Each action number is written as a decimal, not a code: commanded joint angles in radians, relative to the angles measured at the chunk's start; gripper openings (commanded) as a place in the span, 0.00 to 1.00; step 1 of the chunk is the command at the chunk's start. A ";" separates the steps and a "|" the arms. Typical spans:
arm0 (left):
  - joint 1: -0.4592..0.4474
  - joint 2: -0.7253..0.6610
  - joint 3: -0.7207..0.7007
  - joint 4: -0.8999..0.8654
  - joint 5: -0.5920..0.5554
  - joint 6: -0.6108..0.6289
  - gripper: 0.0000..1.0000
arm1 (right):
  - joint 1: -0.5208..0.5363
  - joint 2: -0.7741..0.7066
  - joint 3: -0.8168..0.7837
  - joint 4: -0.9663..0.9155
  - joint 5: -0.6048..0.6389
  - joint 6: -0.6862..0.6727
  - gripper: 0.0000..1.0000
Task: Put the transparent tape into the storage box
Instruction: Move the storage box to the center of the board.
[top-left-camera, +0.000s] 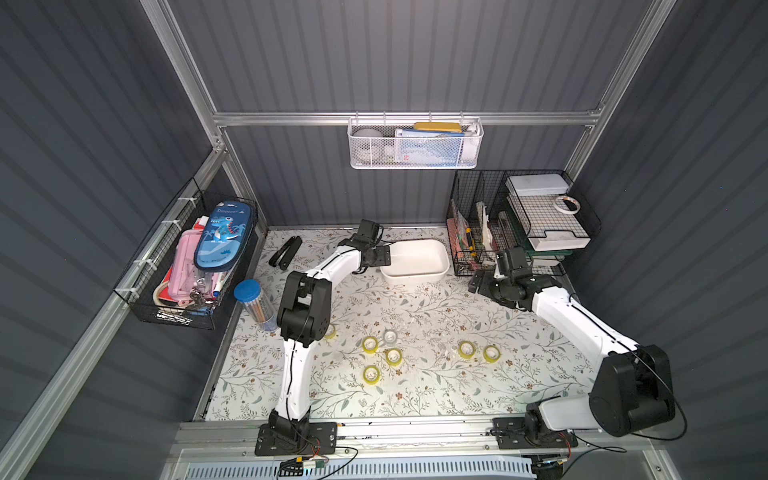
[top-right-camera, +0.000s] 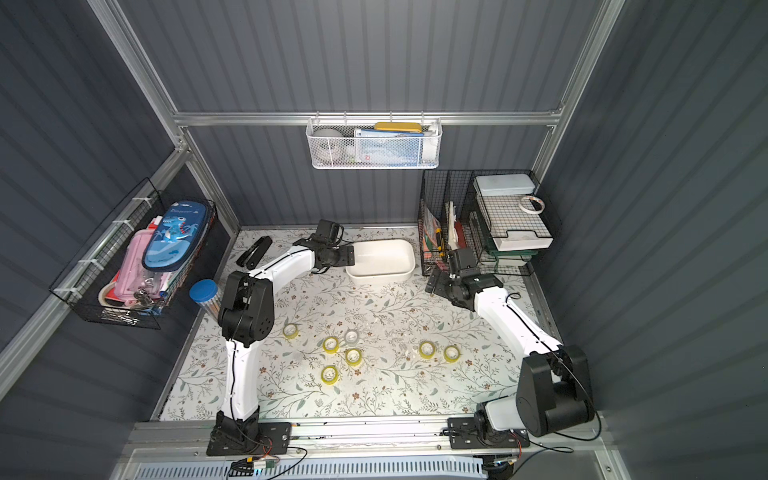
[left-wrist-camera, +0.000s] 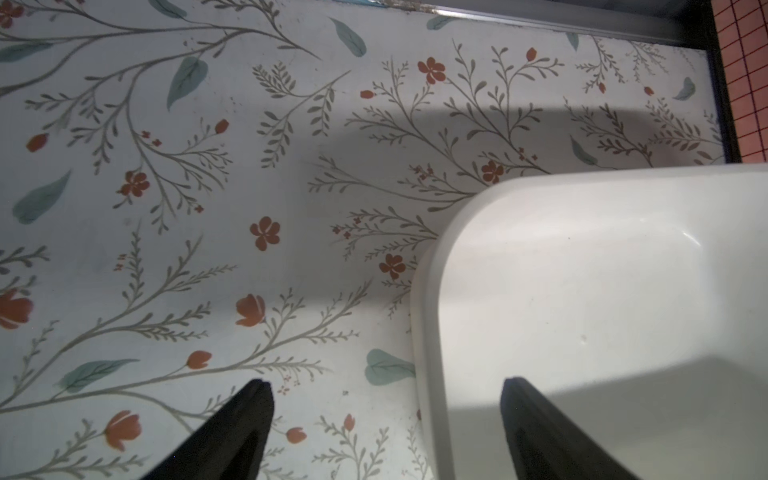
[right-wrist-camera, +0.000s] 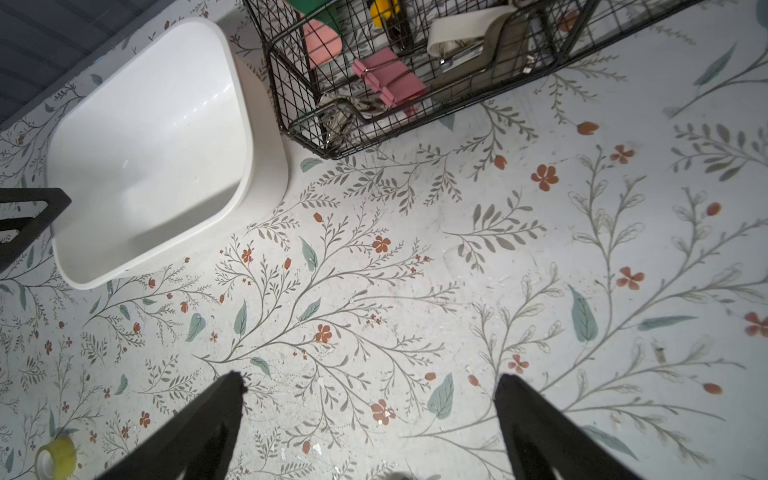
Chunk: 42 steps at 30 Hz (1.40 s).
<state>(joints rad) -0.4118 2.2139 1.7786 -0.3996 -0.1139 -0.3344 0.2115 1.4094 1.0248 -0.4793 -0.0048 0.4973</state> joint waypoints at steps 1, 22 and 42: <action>-0.005 0.018 0.004 -0.010 0.009 -0.028 0.83 | 0.005 0.012 0.012 -0.003 -0.006 -0.008 0.97; -0.028 -0.166 -0.192 -0.196 -0.106 -0.085 0.00 | 0.013 0.027 0.049 -0.066 -0.039 -0.042 0.89; -0.081 -0.414 -0.633 -0.033 -0.235 -0.262 0.00 | 0.033 -0.024 -0.042 -0.155 -0.121 -0.017 0.86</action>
<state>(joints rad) -0.4923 1.7885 1.1641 -0.4740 -0.2932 -0.5884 0.2356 1.4101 0.9943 -0.6079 -0.1162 0.4675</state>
